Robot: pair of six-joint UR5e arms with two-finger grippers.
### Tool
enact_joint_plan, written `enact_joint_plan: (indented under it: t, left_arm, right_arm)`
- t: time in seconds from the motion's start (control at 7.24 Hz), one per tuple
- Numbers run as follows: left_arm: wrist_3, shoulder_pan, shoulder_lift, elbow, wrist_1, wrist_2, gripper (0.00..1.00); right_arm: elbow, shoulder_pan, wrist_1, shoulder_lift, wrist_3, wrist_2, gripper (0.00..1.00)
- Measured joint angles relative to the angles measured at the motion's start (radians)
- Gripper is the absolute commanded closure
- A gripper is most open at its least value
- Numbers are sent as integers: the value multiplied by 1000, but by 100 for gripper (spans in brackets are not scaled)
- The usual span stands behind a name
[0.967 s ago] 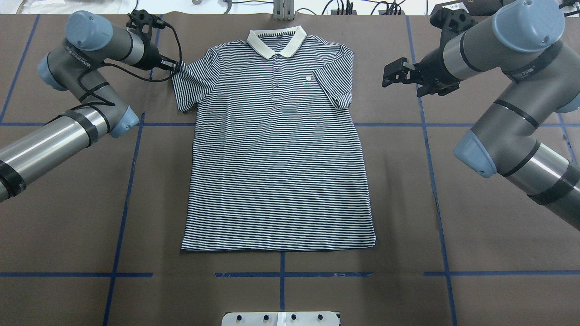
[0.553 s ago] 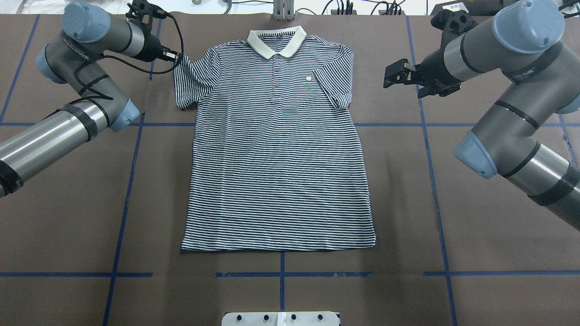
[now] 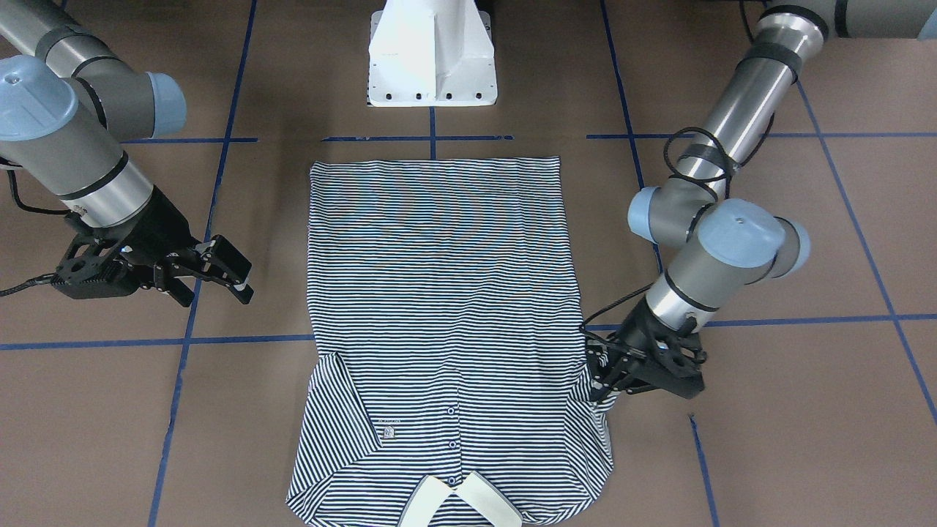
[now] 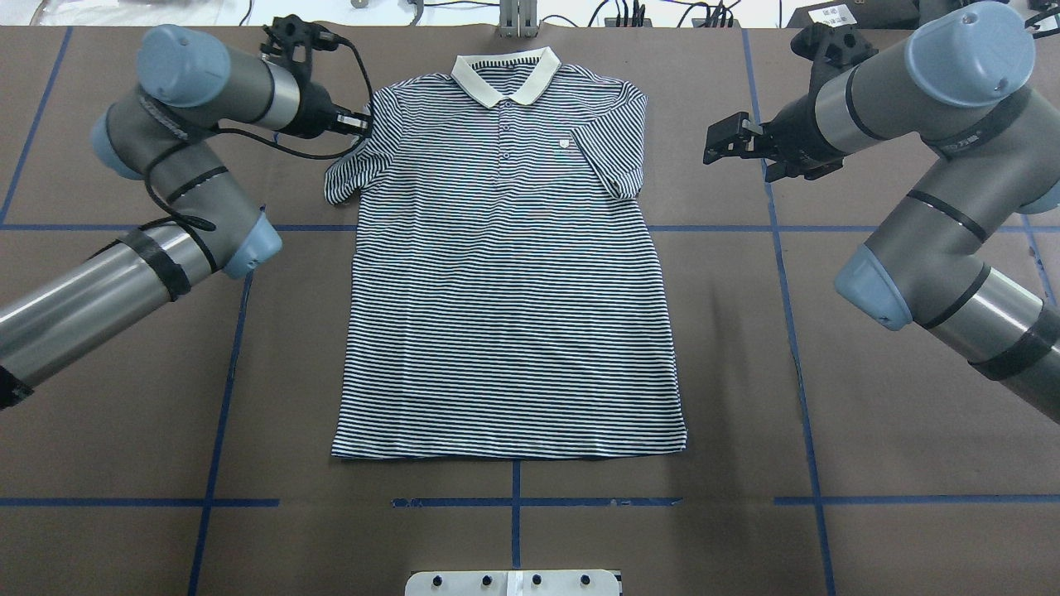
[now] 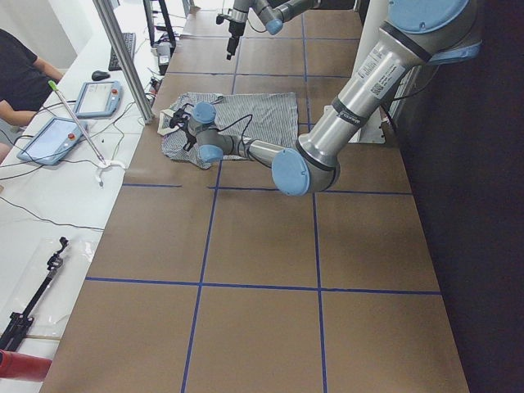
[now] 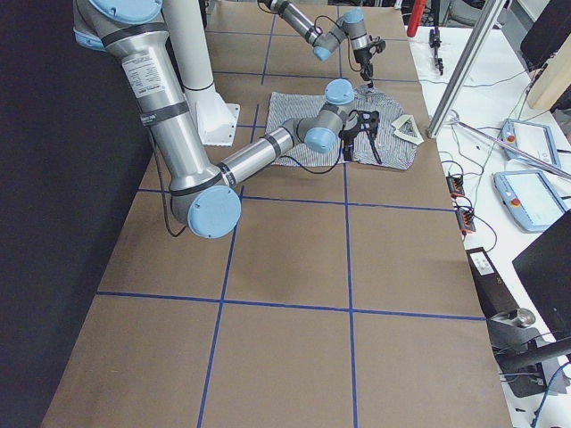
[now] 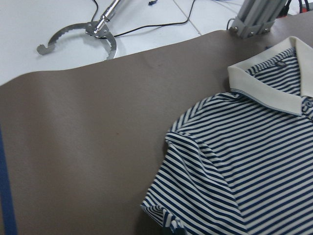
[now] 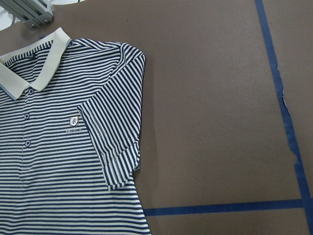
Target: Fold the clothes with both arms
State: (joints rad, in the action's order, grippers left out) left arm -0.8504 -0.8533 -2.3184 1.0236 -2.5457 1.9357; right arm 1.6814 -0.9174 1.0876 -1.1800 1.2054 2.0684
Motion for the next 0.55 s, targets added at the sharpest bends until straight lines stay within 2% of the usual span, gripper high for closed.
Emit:
enact_joint_plan:
  t: [0.28,0.55]
  left_arm:
    - [-39,46,-118,-110,70,-112,100]
    - [-41,51,-159,-179,78,-170,100]
  right_arm:
    - [-22,0,-58,-25,-1,0,0]
    - [-75,1,-164,-41,-2,1,0]
